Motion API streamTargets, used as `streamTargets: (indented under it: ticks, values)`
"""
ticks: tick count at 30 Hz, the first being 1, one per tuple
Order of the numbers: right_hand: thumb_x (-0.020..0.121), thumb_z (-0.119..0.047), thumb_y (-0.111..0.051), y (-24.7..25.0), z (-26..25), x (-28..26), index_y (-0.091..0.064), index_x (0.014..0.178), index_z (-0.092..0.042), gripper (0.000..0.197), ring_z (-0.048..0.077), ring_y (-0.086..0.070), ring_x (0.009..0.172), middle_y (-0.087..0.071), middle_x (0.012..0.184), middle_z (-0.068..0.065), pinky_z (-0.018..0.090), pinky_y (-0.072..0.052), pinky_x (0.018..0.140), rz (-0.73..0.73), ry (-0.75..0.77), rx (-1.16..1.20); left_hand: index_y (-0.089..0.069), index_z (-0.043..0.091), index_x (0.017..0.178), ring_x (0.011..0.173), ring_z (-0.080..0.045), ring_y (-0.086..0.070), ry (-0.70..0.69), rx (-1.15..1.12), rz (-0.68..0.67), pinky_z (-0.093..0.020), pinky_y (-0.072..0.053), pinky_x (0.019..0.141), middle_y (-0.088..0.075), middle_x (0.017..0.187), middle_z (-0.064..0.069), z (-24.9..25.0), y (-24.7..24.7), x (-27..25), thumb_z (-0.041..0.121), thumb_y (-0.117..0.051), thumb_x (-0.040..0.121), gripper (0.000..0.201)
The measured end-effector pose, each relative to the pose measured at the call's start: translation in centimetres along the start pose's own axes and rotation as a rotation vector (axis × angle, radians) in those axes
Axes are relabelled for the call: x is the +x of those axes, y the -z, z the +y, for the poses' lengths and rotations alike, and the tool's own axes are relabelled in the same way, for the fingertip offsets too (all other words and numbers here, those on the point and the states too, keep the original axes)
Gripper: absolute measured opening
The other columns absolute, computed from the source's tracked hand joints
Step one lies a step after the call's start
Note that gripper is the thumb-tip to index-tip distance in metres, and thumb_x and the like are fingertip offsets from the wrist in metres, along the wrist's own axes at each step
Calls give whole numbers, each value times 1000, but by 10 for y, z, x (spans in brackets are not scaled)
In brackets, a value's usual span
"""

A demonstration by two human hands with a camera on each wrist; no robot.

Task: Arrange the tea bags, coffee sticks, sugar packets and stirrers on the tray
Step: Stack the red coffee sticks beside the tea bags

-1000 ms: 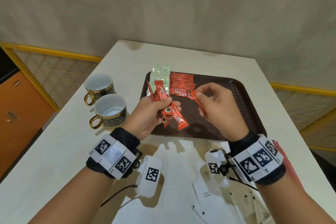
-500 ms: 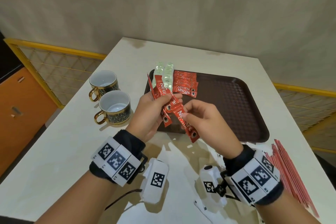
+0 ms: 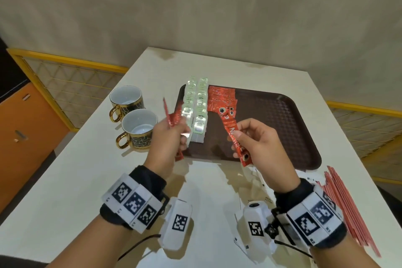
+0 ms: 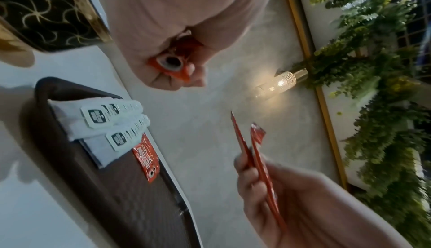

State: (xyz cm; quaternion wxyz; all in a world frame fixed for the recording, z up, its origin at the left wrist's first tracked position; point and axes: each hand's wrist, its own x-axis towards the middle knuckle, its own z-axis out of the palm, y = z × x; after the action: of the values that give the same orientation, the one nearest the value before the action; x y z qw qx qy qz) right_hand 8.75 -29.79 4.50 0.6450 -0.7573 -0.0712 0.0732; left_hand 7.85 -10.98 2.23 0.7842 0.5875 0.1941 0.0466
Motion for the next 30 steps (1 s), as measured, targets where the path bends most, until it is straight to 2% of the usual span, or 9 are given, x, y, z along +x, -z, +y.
streamTargets:
  ticks: [2, 4, 9, 13, 17, 22, 26, 28, 30]
  values:
    - [96, -5, -55, -8, -1, -1, -61, 94, -4, 6, 17, -60, 65, -64, 80, 10, 26, -56, 58, -19, -2, 35, -57, 17, 88, 43, -3, -33, 2, 99, -86, -16, -29, 40, -42, 57, 8, -3, -10, -10, 25, -55, 99, 13]
    - [96, -5, -54, -16, -1, -1, -60, 95, -3, 6, 15, -60, 63, -63, 79, 9, 25, -55, 56, -33, 3, 59, -60, 18, 86, 40, -1, -34, -2, 148, -159, -13, -28, 39, -43, 55, 11, -1, -20, -19, 35, -58, 96, 20]
    - [97, -4, -53, -23, 3, -2, -59, 97, 0, 8, 15, -59, 61, -66, 77, 4, 23, -52, 53, -32, 12, 94, -64, 7, 113, 34, 4, -48, 44, -11, -206, -8, -34, 34, -68, 91, -5, 14, -27, -28, 27, -55, 97, 27]
    - [97, -7, -54, -24, 6, -3, -59, 101, 1, 10, 16, -59, 59, -66, 79, 8, 25, -52, 50, -6, -14, 132, -67, 11, 109, 35, 2, -43, 50, 40, -208, -10, -31, 35, -71, 102, -16, 8, -24, -27, 32, -60, 94, 26]
    - [97, -8, -54, -28, 8, -6, -57, 100, 1, 10, 18, -59, 56, -66, 83, 15, 27, -50, 48, -31, 2, 144, -66, 16, 97, 36, -1, -34, 122, -22, -158, -13, -25, 34, -66, 90, -7, 2, -23, -14, 23, -67, 90, 10]
    - [98, -7, -53, -29, 13, -10, -58, 99, -1, 8, 15, -59, 56, -71, 85, 8, 25, -48, 47, -99, 17, 128, -62, 12, 94, 35, -1, -31, 214, -83, -174, -14, -22, 32, -63, 61, 6, 6, -24, -7, 17, -65, 90, 8]
    - [95, -5, -57, -24, 20, -13, -62, 93, -6, 6, 19, -55, 58, -62, 71, 6, 27, -45, 47, -161, 69, 10, -64, 5, 110, 35, -1, -35, 116, -5, -146, -14, -25, 33, -73, 74, 0, 11, -22, -3, 19, -60, 94, 22]
    - [92, -4, -61, -15, 17, -12, -67, 90, -10, 9, 17, -54, 57, -62, 67, 2, 27, -43, 48, -99, 107, -13, -64, 9, 107, 37, 0, -48, 15, 93, -126, -13, -30, 34, -72, 69, 3, 15, -17, 0, 19, -58, 97, 15]
    - [90, -4, -64, -3, 10, -8, -70, 91, -9, 8, 13, -56, 59, -65, 71, 1, 24, -44, 49, -10, 132, 20, -66, 11, 108, 53, -2, -65, -61, 189, -135, -12, -43, 43, -73, 75, 1, 18, -12, 4, 18, -63, 94, 16]
